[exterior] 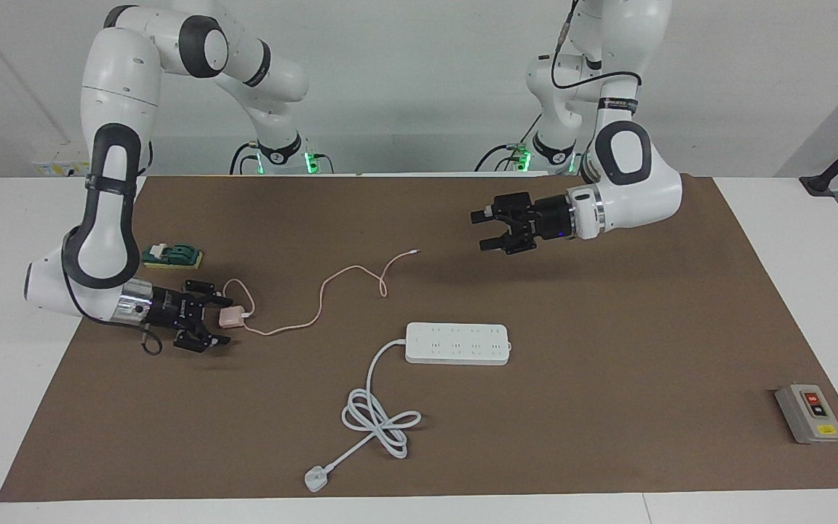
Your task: Plug charger into power strip
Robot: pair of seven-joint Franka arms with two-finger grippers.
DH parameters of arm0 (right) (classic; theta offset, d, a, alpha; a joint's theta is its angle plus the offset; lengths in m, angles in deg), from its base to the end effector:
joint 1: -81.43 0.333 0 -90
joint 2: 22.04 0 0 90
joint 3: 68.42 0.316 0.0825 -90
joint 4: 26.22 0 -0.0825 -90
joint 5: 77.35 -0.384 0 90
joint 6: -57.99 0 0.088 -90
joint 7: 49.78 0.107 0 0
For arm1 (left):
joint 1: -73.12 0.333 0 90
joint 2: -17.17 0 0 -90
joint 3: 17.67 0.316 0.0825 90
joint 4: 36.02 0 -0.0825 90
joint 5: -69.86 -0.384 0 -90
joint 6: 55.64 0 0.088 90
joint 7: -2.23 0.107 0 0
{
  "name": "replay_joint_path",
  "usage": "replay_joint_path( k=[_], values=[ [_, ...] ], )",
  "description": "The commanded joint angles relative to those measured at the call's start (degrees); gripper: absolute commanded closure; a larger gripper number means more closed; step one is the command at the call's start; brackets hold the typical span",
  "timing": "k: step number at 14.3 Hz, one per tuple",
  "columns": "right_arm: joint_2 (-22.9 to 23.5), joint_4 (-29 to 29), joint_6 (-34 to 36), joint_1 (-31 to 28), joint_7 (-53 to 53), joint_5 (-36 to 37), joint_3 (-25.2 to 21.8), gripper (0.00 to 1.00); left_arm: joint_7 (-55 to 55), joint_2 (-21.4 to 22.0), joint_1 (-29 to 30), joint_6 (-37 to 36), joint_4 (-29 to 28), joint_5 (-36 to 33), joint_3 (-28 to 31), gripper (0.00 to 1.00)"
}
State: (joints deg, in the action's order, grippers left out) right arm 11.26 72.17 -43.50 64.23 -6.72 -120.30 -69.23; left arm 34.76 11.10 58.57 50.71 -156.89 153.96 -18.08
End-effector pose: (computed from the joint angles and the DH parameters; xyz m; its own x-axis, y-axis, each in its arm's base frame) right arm 0.6099 -0.1350 0.2383 0.0962 -0.6664 -0.7394 -0.9894 -0.1454 0.0023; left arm 0.5198 -0.2190 0.3985 0.9961 -0.0790 -0.0393 0.0184 -0.2497 0.9681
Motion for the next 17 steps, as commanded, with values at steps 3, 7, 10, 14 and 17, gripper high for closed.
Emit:
replay_joint_path(
  k=[3,7,10,14,17],
  values=[
    [0.71,1.2,-1.7,0.15,-2.37,-1.43,0.02,0.12,16.58,-8.52,0.4,-9.57,-1.65,9.67,0.85,0.0],
    [0.71,1.19,-1.79,0.15,-2.02,-1.61,0.02,0.91,16.6,-8.61,-0.04,-9.06,-1.12,13.71,0.85,0.0],
    [0.62,1.11,-4.59,0.5,2.89,-1.52,0.02,1.0,16.6,-8.61,-1.18,-8.44,-1.12,18.1,0.5,0.0],
    [-1.91,0.84,-4.16,1.02,3.87,-1.26,0.1,1.0,11.97,-8.88,-5.04,-4.31,-0.51,27.15,0.33,0.0],
    [-4.29,0.84,-3.72,2.87,5.54,-0.91,0.1,1.0,10.71,-9.4,-5.93,-2.37,1.69,27.87,0.33,0.0]
  ],
)
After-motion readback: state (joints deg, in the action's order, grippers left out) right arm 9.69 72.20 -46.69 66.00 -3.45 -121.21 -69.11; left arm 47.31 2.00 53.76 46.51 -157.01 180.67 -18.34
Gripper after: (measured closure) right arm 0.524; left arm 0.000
